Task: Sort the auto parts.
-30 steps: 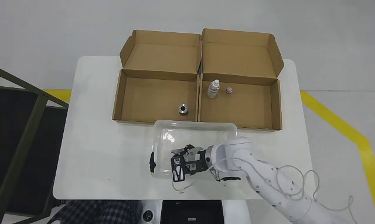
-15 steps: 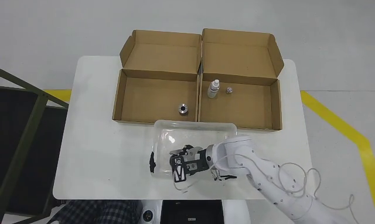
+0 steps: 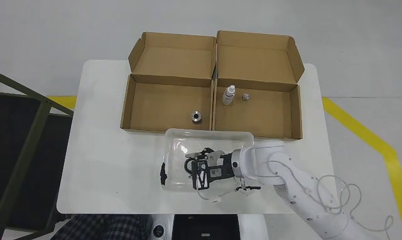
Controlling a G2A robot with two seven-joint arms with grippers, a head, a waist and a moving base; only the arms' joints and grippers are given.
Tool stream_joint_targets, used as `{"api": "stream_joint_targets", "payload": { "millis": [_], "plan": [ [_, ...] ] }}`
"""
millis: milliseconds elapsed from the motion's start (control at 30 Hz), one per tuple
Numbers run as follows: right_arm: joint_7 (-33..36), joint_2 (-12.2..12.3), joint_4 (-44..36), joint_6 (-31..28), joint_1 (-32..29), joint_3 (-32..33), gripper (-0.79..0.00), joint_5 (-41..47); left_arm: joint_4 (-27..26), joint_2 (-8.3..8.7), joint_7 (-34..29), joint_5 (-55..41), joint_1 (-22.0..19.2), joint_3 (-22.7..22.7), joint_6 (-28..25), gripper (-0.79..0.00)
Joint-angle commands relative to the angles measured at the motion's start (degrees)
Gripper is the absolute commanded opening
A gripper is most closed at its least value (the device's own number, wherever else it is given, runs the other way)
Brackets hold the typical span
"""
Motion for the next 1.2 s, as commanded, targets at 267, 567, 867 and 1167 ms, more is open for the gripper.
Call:
{"api": "stream_joint_targets", "payload": {
  "millis": [267, 567, 867, 1167],
  "plan": [
    [0.6, 1.6, -6.7, 1.4, -3.2, 7.0, -0.785, 5.4, 0.0, 0.0, 0.0, 0.0, 0.0, 0.0, 0.0, 0.0],
    [-0.1, 2.6, -10.9, 2.1, -4.8, 12.3, -0.785, 9.5, 0.0, 0.0, 0.0, 0.0, 0.0, 0.0, 0.0, 0.0],
    [-1.4, 3.4, -12.1, 3.1, -4.8, 17.1, -0.785, 14.0, 0.0, 0.0, 0.0, 0.0, 0.0, 0.0, 0.0, 0.0],
    [-2.1, 4.1, -13.4, 3.8, -5.4, 21.0, -0.785, 16.6, 0.0, 0.0, 0.0, 0.0, 0.0, 0.0, 0.0, 0.0]
  ]
}}
